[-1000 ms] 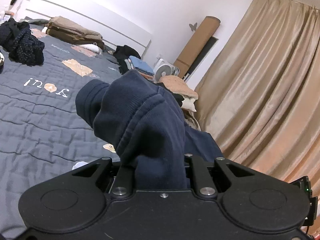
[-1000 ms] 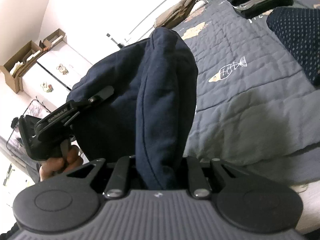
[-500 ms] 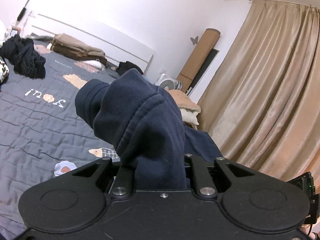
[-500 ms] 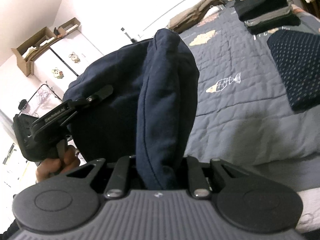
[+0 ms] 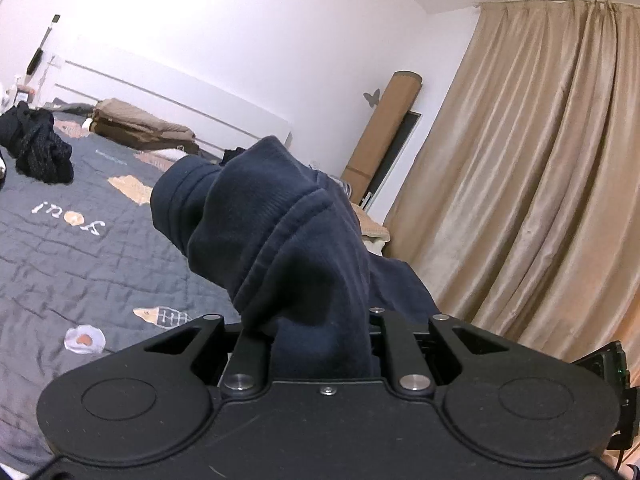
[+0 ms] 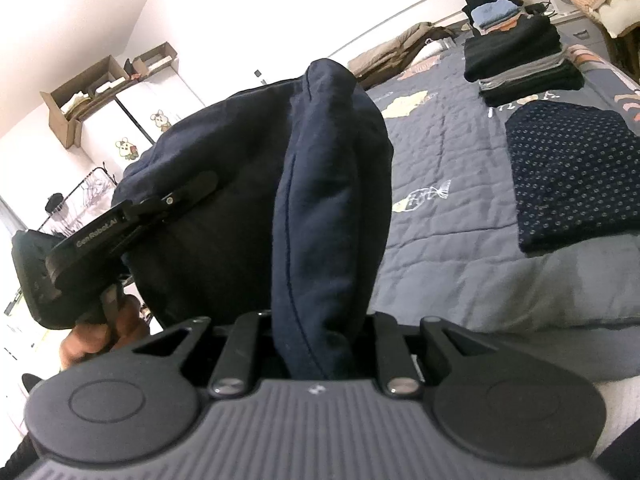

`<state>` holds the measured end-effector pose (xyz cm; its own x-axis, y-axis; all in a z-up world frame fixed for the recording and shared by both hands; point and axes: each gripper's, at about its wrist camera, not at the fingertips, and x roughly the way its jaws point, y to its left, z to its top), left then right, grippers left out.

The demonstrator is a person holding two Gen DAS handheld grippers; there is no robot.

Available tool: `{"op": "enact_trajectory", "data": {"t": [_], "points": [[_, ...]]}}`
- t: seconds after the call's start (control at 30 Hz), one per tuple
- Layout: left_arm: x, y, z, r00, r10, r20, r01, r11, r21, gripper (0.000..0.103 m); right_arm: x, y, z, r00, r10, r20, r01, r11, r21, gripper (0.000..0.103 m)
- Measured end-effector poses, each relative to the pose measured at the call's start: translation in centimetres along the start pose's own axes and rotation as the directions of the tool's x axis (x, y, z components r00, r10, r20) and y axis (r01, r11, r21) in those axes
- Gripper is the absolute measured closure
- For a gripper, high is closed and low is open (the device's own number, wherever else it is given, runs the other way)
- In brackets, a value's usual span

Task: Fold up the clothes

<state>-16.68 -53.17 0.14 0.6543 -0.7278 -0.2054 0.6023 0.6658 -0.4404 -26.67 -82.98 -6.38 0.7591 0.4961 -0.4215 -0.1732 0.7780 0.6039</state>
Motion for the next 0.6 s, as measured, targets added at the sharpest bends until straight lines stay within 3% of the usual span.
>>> {"op": "enact_trajectory", "data": {"t": [0.17, 0.4, 0.6], "points": [[2.9, 0.5, -1.0, 1.000, 0.010, -0.015, -0.010, 0.999, -0.034, 0.087, -0.1, -2.3, 0.7, 1.000, -0.017, -0.006, 0.017, 1.000, -0.014, 0.086], [9.5, 0.8, -1.6, 0.995, 0.012, -0.094, -0.017, 0.999, -0.051, 0.087, -0.3, -7.9, 2.4, 0.999, -0.042, -0.005, 0.042, 0.998, 0.042, 0.086], [17.1, 0.3, -1.1, 0.987, -0.017, -0.157, 0.010, 0.999, -0.045, 0.087, -0.8, -13.1, 5.2, 0.996, -0.081, 0.023, 0.078, 0.992, 0.096, 0.086]]}}
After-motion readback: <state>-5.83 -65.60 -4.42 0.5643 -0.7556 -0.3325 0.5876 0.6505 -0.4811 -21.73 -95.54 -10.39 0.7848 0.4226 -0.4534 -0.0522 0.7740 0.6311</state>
